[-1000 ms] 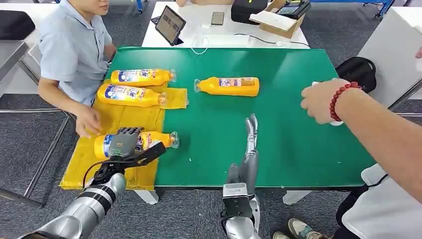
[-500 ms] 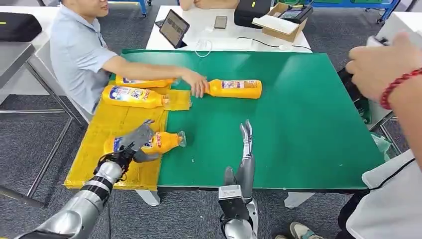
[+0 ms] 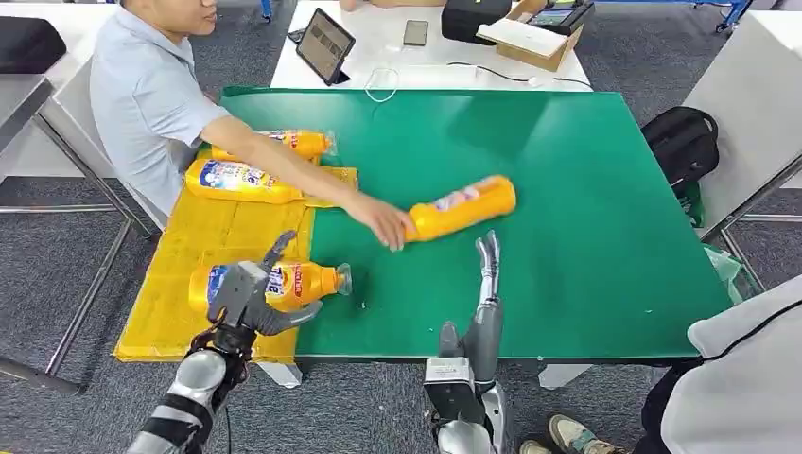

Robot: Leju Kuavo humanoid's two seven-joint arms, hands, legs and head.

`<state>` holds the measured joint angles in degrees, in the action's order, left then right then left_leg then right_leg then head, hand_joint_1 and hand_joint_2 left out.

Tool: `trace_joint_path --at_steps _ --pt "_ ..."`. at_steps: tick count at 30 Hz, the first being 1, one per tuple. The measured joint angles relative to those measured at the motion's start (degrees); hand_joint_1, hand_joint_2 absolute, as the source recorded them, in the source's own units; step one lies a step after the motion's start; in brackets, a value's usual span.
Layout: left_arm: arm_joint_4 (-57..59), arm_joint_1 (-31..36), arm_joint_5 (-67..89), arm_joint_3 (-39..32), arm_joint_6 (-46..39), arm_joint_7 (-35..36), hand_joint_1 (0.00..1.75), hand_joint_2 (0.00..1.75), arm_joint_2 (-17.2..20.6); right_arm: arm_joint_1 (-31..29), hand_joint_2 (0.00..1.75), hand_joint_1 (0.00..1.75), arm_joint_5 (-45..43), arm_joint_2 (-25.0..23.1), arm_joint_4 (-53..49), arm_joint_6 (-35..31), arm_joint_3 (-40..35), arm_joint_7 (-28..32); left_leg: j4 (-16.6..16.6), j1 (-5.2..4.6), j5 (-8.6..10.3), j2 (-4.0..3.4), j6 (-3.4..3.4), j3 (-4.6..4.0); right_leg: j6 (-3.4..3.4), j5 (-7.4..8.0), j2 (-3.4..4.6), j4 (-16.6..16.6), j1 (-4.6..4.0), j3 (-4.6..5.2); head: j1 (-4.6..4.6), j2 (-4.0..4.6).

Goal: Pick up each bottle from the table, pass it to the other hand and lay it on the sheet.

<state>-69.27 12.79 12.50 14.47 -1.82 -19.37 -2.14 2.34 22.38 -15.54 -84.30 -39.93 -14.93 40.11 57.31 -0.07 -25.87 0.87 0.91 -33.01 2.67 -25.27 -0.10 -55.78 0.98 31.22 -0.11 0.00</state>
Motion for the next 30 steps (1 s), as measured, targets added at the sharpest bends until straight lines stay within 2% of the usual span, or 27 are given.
trace_joint_path --at_steps 1,2,8,14,19,21,23,25,27,30 --pt "-1.46 -0.45 -0.15 0.22 -0.26 -0.20 0.00 1.75 0.04 0.00 0.00 0.00 0.15 0.00 -0.22 0.00 0.26 0.00 0.00 0.00 0.00 0.00 0.00 -0.03 0.01 0.00 0.00 0.00 0.00 0.01 -0.02 0.00" --pt "-2.73 -0.86 -0.41 0.46 -0.44 -0.30 0.00 1.75 0.13 0.02 1.75 0.00 0.22 -0.02 -0.46 0.02 0.44 0.00 0.00 -0.01 -0.01 0.00 0.00 -0.04 0.01 0.00 0.00 0.01 0.01 0.02 0.00 0.00" --pt "-13.64 -4.40 -4.28 1.35 -9.57 -8.86 0.00 1.75 0.33 -0.53 1.75 0.00 4.57 1.62 -0.74 0.02 1.02 0.00 0.01 -0.02 -0.01 -0.02 0.01 -0.19 0.01 0.00 0.01 0.02 0.01 0.18 0.00 0.00" --pt "-20.53 -5.87 -2.16 1.99 -11.63 -10.93 0.00 1.75 0.98 -1.75 1.75 0.00 5.64 3.37 -0.74 0.02 1.09 0.00 0.01 -0.01 -0.01 -0.04 0.01 -0.21 0.01 0.00 0.01 0.01 0.00 0.19 -0.02 0.00" --pt "-23.88 -5.36 -5.58 1.99 -11.91 -10.40 0.00 1.75 2.03 -4.64 1.75 0.00 10.71 5.64 -0.57 0.02 -0.40 0.00 0.01 0.00 0.00 0.00 0.00 -0.20 0.01 0.00 0.00 0.01 0.00 0.18 0.00 0.00" --pt "-24.95 -5.45 -7.86 1.44 -11.89 -9.83 0.00 1.75 2.08 -5.45 1.75 0.00 17.30 5.99 0.23 0.00 -0.44 -0.17 0.00 0.00 0.00 -0.02 0.00 -0.21 0.01 0.00 0.01 0.00 0.00 0.16 -0.02 0.00" --pt "-26.29 -6.18 -8.22 0.85 -12.26 -9.90 0.00 1.75 2.19 -6.91 1.75 0.00 28.24 6.30 3.57 0.02 0.24 -3.82 0.00 0.00 0.00 -0.06 0.00 -0.21 0.01 0.00 0.05 0.00 -0.01 0.17 -0.02 0.00" --pt "-28.03 -7.52 -7.54 0.42 -12.98 -10.22 0.00 1.75 2.21 -8.96 1.75 0.00 34.49 7.88 9.16 0.02 0.00 -11.43 0.00 0.00 0.00 -0.09 0.01 -0.21 0.01 0.00 0.03 0.01 0.00 0.17 -0.02 0.00" --pt "-29.63 -9.32 -6.27 0.24 -13.86 -10.77 0.00 1.75 2.21 -11.22 1.75 0.00 34.90 9.68 14.82 0.02 0.41 -15.65 0.02 -0.02 0.01 0.08 0.03 -0.24 0.02 -0.01 -0.02 0.02 0.03 0.18 0.00 0.00" --pt "-31.03 -10.91 -5.24 0.15 -14.69 -10.93 0.00 1.75 2.21 -13.79 1.75 0.00 35.43 11.39 21.21 0.00 1.97 -15.72 0.04 -0.04 0.01 0.04 0.04 -0.28 0.07 0.02 0.01 0.03 0.03 0.18 0.02 0.00"
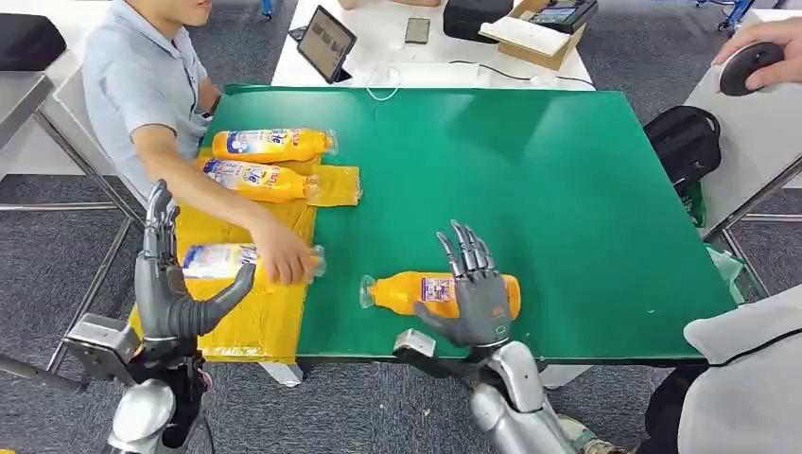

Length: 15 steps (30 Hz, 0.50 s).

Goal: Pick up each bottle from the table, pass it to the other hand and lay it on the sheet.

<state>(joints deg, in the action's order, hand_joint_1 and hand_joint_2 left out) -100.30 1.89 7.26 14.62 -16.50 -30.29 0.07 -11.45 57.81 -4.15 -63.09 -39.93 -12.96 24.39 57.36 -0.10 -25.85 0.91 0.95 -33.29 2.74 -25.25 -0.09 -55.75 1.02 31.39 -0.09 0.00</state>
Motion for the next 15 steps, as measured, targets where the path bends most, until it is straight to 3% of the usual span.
trace_joint_path --at_steps 10,15 --pt "-0.96 -0.90 6.49 0.57 -6.34 -1.01 0.00 1.75 -0.48 -4.90 1.75 0.00 -3.23 0.52 15.17 0.09 0.37 1.38 0.00 0.06 0.00 -0.01 -0.01 0.00 0.00 0.00 0.00 -0.01 -0.06 0.05 -0.04 0.00" --pt "-1.33 -1.57 8.87 1.03 -8.09 0.50 0.00 1.75 -0.59 -5.18 1.75 0.00 5.65 -0.13 17.61 0.09 -1.00 -8.03 -0.01 0.06 0.00 -0.02 -0.01 -0.02 0.00 0.00 0.01 -0.01 -0.05 0.05 -0.02 0.00"
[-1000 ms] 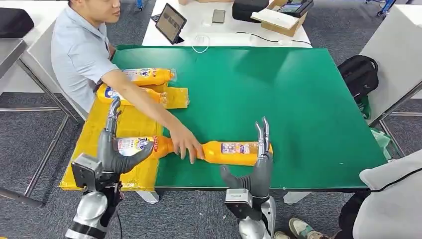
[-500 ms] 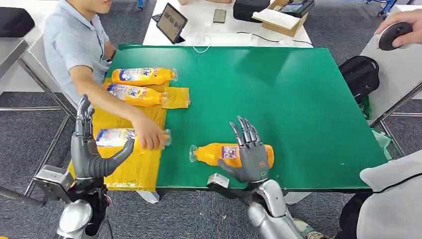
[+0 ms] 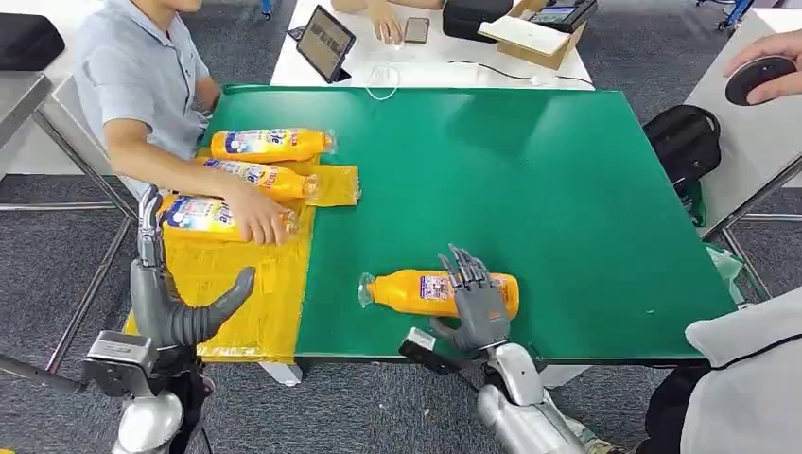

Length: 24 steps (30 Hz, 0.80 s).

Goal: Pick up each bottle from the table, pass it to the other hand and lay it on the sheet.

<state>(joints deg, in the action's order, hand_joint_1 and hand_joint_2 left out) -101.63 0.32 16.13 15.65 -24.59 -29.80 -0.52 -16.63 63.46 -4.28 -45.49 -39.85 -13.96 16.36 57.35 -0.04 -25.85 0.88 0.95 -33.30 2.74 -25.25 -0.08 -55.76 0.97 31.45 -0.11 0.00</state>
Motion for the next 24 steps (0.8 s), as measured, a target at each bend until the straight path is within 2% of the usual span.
trace_joint_path --at_steps 3,10,14,19,24 --pt "-0.53 -1.01 1.80 0.11 -0.15 1.84 0.00 1.75 0.00 -0.31 1.75 0.00 2.63 0.02 1.54 1.16 -1.03 -5.24 0.00 -0.02 0.00 0.03 0.00 -0.03 0.00 0.00 -0.01 0.00 0.02 0.03 -0.02 0.00" --pt "-0.79 -1.82 2.39 0.11 -0.28 2.47 0.00 1.75 0.00 -1.11 1.75 0.00 3.24 0.04 2.93 1.53 -1.90 -6.51 0.01 -0.02 0.00 0.01 0.00 -0.02 0.00 0.00 0.00 0.01 0.02 0.04 -0.02 0.00" --pt "-1.12 -2.08 2.21 0.11 0.68 3.63 0.00 1.75 -0.02 -1.89 1.75 0.00 6.86 0.35 3.42 3.52 -2.91 -11.50 0.01 -0.02 0.00 -0.02 0.00 0.01 0.00 0.00 0.01 0.01 0.01 0.03 -0.02 0.00" --pt "-1.81 -2.79 0.36 0.11 4.95 5.95 0.00 1.75 -0.11 -3.31 1.75 0.00 12.09 1.05 3.59 6.29 -3.83 -18.39 0.01 -0.02 0.01 -0.01 0.00 0.06 0.00 0.00 0.00 0.01 0.02 -0.02 -0.02 0.00" --pt "-2.82 -4.94 -3.82 0.11 11.13 8.49 0.00 1.75 -0.11 -3.30 1.75 0.00 13.76 1.84 1.97 9.77 -3.87 -21.02 0.01 -0.05 0.00 0.01 0.01 0.09 0.00 0.00 0.00 0.03 0.05 -0.04 0.00 0.00"
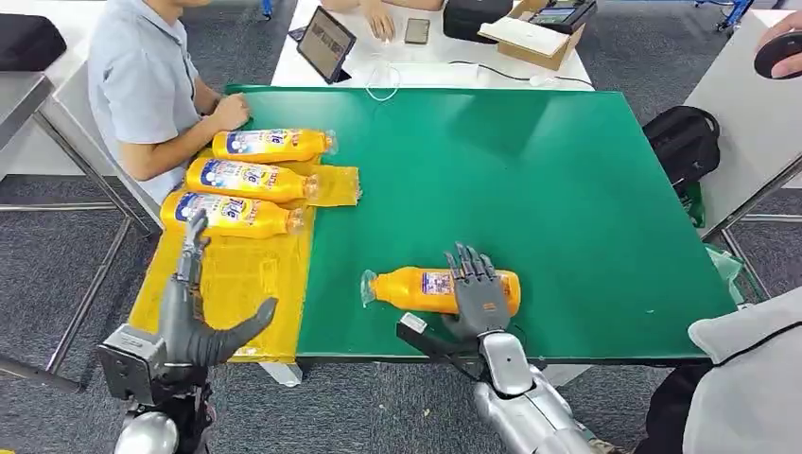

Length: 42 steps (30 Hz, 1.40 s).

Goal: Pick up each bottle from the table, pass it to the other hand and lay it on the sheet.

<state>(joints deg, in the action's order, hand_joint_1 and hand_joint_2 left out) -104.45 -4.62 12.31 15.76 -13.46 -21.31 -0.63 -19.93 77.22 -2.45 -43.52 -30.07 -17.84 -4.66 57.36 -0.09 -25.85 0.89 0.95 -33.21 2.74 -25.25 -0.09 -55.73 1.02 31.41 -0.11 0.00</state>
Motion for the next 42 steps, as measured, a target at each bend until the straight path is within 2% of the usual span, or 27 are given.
trace_joint_path --at_steps 12,16,17,18,21,23,25,38,42 --pt "-0.63 -3.37 4.00 -0.59 -0.96 1.42 0.00 1.75 -0.57 0.39 1.75 0.00 0.87 1.83 -2.53 6.40 0.18 -4.57 -0.01 0.00 -0.03 0.00 0.01 0.31 0.00 -0.01 0.00 0.03 -0.01 -0.19 -0.02 0.00" --pt "-0.63 -4.17 4.15 -0.68 -1.05 1.48 0.00 1.75 -0.96 0.68 1.75 0.00 0.74 2.64 -2.95 6.64 0.41 -4.76 -0.02 0.00 -0.12 -0.01 0.06 0.42 0.00 -0.04 0.00 0.06 0.00 0.15 -0.02 0.00" --pt "-0.63 -4.19 4.15 -0.72 -1.07 1.53 0.00 1.75 -1.09 0.67 1.75 1.34 0.39 2.84 -2.97 6.69 0.55 -4.76 -0.02 0.00 -0.12 -0.01 0.06 0.42 0.00 -0.04 0.01 0.06 -0.01 0.15 -0.02 0.00" --pt "-0.59 -4.11 4.13 -0.79 -1.07 1.57 0.00 1.75 -1.14 0.66 1.75 1.45 -0.05 2.95 -2.97 6.84 0.79 -4.63 -0.01 -0.01 -0.11 -0.01 0.06 0.44 0.00 -0.04 0.00 0.07 -0.01 0.15 -0.02 0.00" --pt "-0.02 -3.59 3.76 -0.85 -0.90 1.57 0.00 1.75 -1.33 0.52 1.75 1.45 -1.82 3.49 -2.40 8.13 1.57 -3.30 -0.01 -0.01 -0.11 -0.01 0.06 0.50 0.00 -0.03 0.00 0.07 0.00 0.10 0.00 0.00" --pt "0.42 -3.19 3.50 -0.83 -0.85 1.57 0.00 1.75 -1.44 0.38 1.75 1.69 -2.82 3.78 -1.46 8.46 2.01 -2.45 -0.01 -0.01 -0.11 -0.01 0.06 0.51 0.00 -0.03 0.00 0.07 -0.01 0.08 -0.02 0.00" --pt "0.85 -2.97 3.39 -0.85 -0.85 1.57 0.00 1.75 -1.57 0.13 1.75 1.75 -3.10 4.17 -0.70 8.52 2.38 -1.95 -0.01 -0.01 -0.11 -0.02 0.06 0.55 0.00 -0.03 0.01 0.07 -0.01 0.03 -0.04 0.00" --pt "2.78 -1.69 2.08 -0.70 -0.85 1.53 0.00 1.75 -1.62 -3.59 1.75 1.73 -8.79 4.22 5.77 9.96 4.63 2.41 -0.03 0.01 -0.15 -0.03 0.09 0.99 -0.02 -0.07 0.01 0.18 -0.03 -0.39 -0.02 0.00" --pt "3.30 -1.24 0.74 -0.44 -1.03 1.20 0.00 1.75 -1.60 -4.11 1.75 1.75 -16.95 3.49 7.11 10.31 6.34 10.35 -0.05 0.01 -0.18 -0.09 0.09 1.16 -0.03 -0.07 0.02 0.23 -0.03 -0.53 -0.02 0.00"
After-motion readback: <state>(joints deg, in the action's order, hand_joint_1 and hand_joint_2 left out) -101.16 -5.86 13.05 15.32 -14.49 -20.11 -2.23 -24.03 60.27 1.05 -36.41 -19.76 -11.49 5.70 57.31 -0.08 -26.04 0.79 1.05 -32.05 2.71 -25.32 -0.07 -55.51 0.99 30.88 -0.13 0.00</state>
